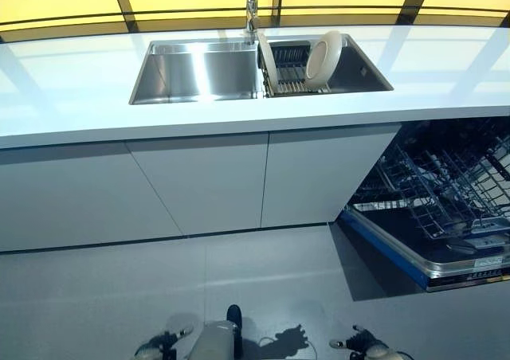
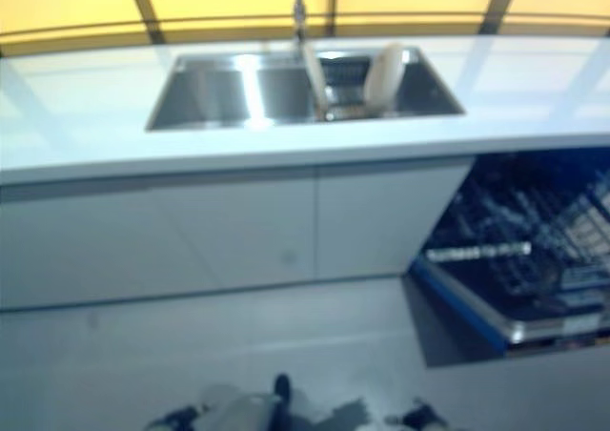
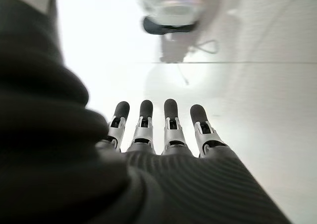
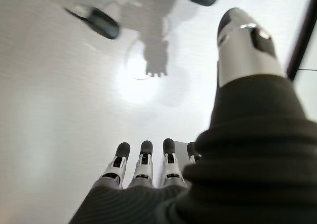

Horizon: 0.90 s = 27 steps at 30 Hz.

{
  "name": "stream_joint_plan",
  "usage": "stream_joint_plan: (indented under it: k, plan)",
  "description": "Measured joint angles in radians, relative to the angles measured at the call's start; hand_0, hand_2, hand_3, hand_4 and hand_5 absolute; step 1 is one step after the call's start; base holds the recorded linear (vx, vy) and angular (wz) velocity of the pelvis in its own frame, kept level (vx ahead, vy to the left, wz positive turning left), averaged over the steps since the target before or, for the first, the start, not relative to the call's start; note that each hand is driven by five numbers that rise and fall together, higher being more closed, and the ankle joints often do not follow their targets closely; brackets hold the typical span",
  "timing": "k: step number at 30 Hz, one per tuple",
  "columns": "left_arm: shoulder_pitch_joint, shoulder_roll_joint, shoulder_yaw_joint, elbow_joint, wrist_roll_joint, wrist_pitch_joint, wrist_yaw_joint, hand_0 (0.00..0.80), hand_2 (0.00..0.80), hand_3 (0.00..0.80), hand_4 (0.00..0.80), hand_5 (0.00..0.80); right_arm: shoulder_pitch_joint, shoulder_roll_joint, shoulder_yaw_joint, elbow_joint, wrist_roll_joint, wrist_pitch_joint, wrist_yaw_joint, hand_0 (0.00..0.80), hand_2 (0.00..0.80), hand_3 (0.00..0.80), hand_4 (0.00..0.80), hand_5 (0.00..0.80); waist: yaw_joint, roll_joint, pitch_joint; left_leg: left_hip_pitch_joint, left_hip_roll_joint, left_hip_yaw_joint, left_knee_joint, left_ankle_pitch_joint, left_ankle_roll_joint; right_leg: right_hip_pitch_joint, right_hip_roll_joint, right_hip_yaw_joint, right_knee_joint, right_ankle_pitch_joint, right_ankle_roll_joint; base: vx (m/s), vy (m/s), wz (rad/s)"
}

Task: Take plates into dishwasher

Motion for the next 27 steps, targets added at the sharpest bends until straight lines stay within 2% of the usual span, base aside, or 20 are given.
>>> stream_joint_plan:
  k: [1,3,4,5,6,7,8,9,10,11,12,14,15,16,19,21,22,23,25,27]
  plan:
    - [0.002,-0.004,0.001,0.004,0.003,0.005,0.001,0.000,0.000,0.000,0.000,0.000,0.003,-0.002,-0.004,0.015,0.000,0.004,0.000,0.000,0.000,0.000,0.000,0.000,-0.002,-0.008,-0.006,0.006,-0.014,0.001,-0.009,-0.006,0.011,0.003,-0.015,-0.006,0.018,-0.009,0.013,0.194,0.219,0.09]
    - [-0.005,-0.012,0.001,0.003,0.004,0.003,0.001,0.000,0.000,0.000,0.000,0.000,0.000,-0.005,-0.018,0.014,0.000,0.008,0.005,0.000,0.000,0.000,0.000,0.000,-0.001,0.008,-0.012,0.044,-0.024,0.000,-0.045,-0.009,0.025,-0.052,-0.022,-0.012,0.167,-0.009,0.018,0.295,0.349,0.10]
    - [-0.003,-0.016,-0.003,0.004,0.006,0.001,0.000,0.000,0.000,0.000,0.000,0.000,0.008,-0.006,-0.021,0.009,0.000,0.011,0.004,0.000,0.000,0.000,0.000,0.000,-0.008,0.028,-0.014,0.094,-0.025,-0.020,-0.099,0.004,0.037,-0.150,-0.030,-0.017,0.418,0.009,0.025,0.282,0.343,0.22]
    - [-0.011,-0.014,-0.011,0.004,0.017,-0.004,-0.001,0.000,0.000,0.000,0.000,0.000,0.026,-0.008,-0.022,0.000,0.001,0.010,0.003,0.000,0.000,0.000,0.000,0.000,-0.027,0.035,-0.021,0.140,-0.042,-0.038,-0.153,0.015,0.043,-0.245,-0.032,0.000,0.616,0.080,0.019,0.294,0.316,0.44]
    - [-0.012,-0.005,-0.022,0.000,0.038,-0.006,-0.001,0.000,0.000,0.000,0.000,0.000,0.033,-0.010,-0.021,-0.013,0.002,0.010,-0.002,0.000,0.000,0.000,0.000,0.000,-0.045,0.049,-0.022,0.176,-0.050,-0.067,-0.197,0.029,0.052,-0.330,-0.045,0.008,0.780,0.139,0.027,0.221,0.133,0.58]
    - [-0.019,0.005,-0.029,0.002,0.046,-0.005,0.001,0.000,0.000,0.000,0.000,0.000,0.042,-0.012,-0.024,-0.027,0.007,0.005,-0.012,0.000,0.000,0.000,0.000,0.000,-0.062,0.052,-0.020,0.207,-0.056,-0.079,-0.227,0.036,0.060,-0.405,-0.061,0.007,0.881,0.137,0.026,0.199,0.034,0.54]
    - [-0.019,0.008,-0.029,0.001,0.045,-0.005,0.001,0.000,0.000,0.000,0.000,0.000,0.041,-0.016,-0.025,-0.031,0.010,0.003,-0.016,0.000,0.000,0.000,0.000,0.000,-0.064,0.055,-0.020,0.219,-0.056,-0.078,-0.237,0.038,0.061,-0.424,-0.069,-0.002,0.884,0.129,0.026,0.202,-0.061,0.32]
    - [-0.020,0.018,-0.034,-0.001,0.044,-0.002,0.002,0.000,0.000,0.000,0.000,0.000,0.040,-0.036,-0.028,-0.033,0.014,-0.004,-0.019,0.000,0.000,0.000,0.000,0.000,-0.084,0.072,-0.016,0.258,-0.051,-0.081,-0.271,0.039,0.062,-0.488,-0.084,-0.039,0.777,0.089,0.018,0.203,-0.128,0.13]
    - [-0.022,0.026,-0.037,-0.001,0.044,-0.001,0.002,0.000,0.000,0.000,0.000,0.000,0.036,-0.043,-0.029,-0.036,0.016,-0.007,-0.019,0.000,0.000,0.000,0.000,0.000,-0.088,0.082,-0.013,0.273,-0.044,-0.085,-0.285,0.036,0.059,-0.509,-0.077,-0.054,0.648,0.088,0.017,0.362,-0.236,0.11]
    - [-0.027,0.033,-0.037,0.000,0.044,0.001,0.001,0.000,0.000,0.000,0.000,0.000,0.036,-0.045,-0.030,-0.039,0.019,-0.012,-0.016,0.000,0.000,0.000,0.000,0.000,-0.094,0.089,-0.013,0.285,-0.042,-0.091,-0.295,0.038,0.062,-0.524,-0.070,-0.058,0.524,0.097,0.029,0.479,-0.290,0.18]
    - [-0.036,0.039,-0.037,0.000,0.045,0.004,0.000,0.000,0.000,0.000,0.000,0.000,0.052,-0.045,-0.032,-0.037,0.022,-0.015,-0.012,0.000,0.000,0.000,0.000,0.000,-0.103,0.082,-0.012,0.309,-0.045,-0.100,-0.306,0.036,0.057,-0.537,-0.070,-0.069,0.358,0.128,0.047,0.540,-0.292,0.27]
    - [-0.036,0.040,-0.016,0.017,0.045,0.005,-0.001,0.000,0.000,0.000,0.000,0.000,0.058,-0.042,-0.042,-0.032,0.022,-0.026,-0.004,0.000,0.000,0.000,0.000,0.000,-0.115,0.070,-0.013,0.343,-0.067,-0.126,-0.327,0.023,0.051,-0.526,-0.087,-0.082,0.061,0.259,0.109,0.359,-0.181,0.30]
    - [-0.034,0.034,-0.003,0.028,0.045,0.007,-0.004,0.000,0.000,0.000,0.000,0.000,0.060,-0.043,-0.050,-0.020,0.021,-0.025,-0.003,0.000,0.000,0.000,0.000,0.000,-0.118,0.063,-0.014,0.367,-0.075,-0.131,-0.335,0.012,0.050,-0.515,-0.088,-0.081,-0.055,0.317,0.115,0.241,-0.168,0.27]
    - [-0.027,0.028,-0.003,0.030,0.045,0.010,-0.008,0.000,0.000,0.000,0.000,0.000,0.068,-0.043,-0.056,-0.019,0.019,-0.024,-0.003,0.000,0.000,0.000,0.000,0.000,-0.123,0.058,-0.013,0.383,-0.080,-0.148,-0.334,-0.002,0.046,-0.511,-0.091,-0.082,-0.091,0.346,0.108,0.245,-0.190,0.39]
    - [0.023,0.020,0.001,0.027,0.046,0.007,-0.014,0.000,0.000,0.000,0.000,0.000,0.075,-0.036,-0.057,-0.021,0.002,-0.024,-0.003,0.000,0.000,0.000,0.000,0.000,-0.137,0.042,-0.024,0.451,-0.082,-0.204,-0.327,-0.050,0.018,-0.472,-0.105,-0.084,0.009,0.368,0.096,0.259,-0.210,0.56]
    - [0.062,0.008,0.007,0.029,0.046,0.017,-0.013,0.000,0.000,0.000,0.000,0.000,0.066,-0.041,-0.053,-0.039,-0.022,-0.028,-0.002,0.000,0.000,0.000,0.000,0.000,-0.137,0.052,-0.033,0.478,-0.046,-0.226,-0.301,-0.102,-0.015,-0.440,-0.076,-0.099,0.021,0.423,0.054,0.217,-0.216,0.31]
    - [0.076,0.005,0.015,0.029,0.046,0.025,-0.013,0.000,0.000,0.000,0.000,0.000,0.065,-0.048,-0.050,-0.057,-0.022,-0.034,0.005,0.000,0.000,0.000,0.000,0.000,-0.134,0.060,-0.040,0.489,-0.022,-0.223,-0.286,-0.116,-0.038,-0.421,-0.056,-0.112,0.021,0.441,0.029,0.152,-0.203,0.40]
    - [0.083,0.005,0.023,0.029,0.058,0.029,-0.015,0.000,0.000,0.000,0.000,0.000,0.061,-0.061,-0.043,-0.075,-0.035,-0.044,0.023,0.000,0.000,0.000,0.000,0.000,-0.129,0.068,-0.045,0.495,0.003,-0.221,-0.278,-0.131,-0.057,-0.405,-0.032,-0.126,0.018,0.446,-0.022,0.110,-0.175,0.33]
    - [0.080,0.007,0.023,0.024,0.105,0.030,-0.021,0.000,0.000,0.000,0.000,0.000,0.036,-0.098,-0.030,-0.123,-0.061,-0.065,0.078,0.000,0.000,0.000,0.000,0.000,-0.101,0.076,-0.050,0.491,0.041,-0.198,-0.270,-0.140,-0.071,-0.400,0.005,-0.138,0.009,0.439,-0.051,0.075,-0.166,0.08]
    - [0.078,0.008,0.025,0.019,0.124,0.032,-0.022,0.000,0.000,0.000,0.000,0.000,0.005,-0.141,-0.001,-0.180,-0.083,-0.071,0.149,0.000,0.000,0.000,0.000,0.000,-0.085,0.075,-0.050,0.487,0.058,-0.196,-0.268,-0.142,-0.074,-0.400,0.022,-0.143,-0.001,0.446,-0.071,0.038,-0.153,-0.02]
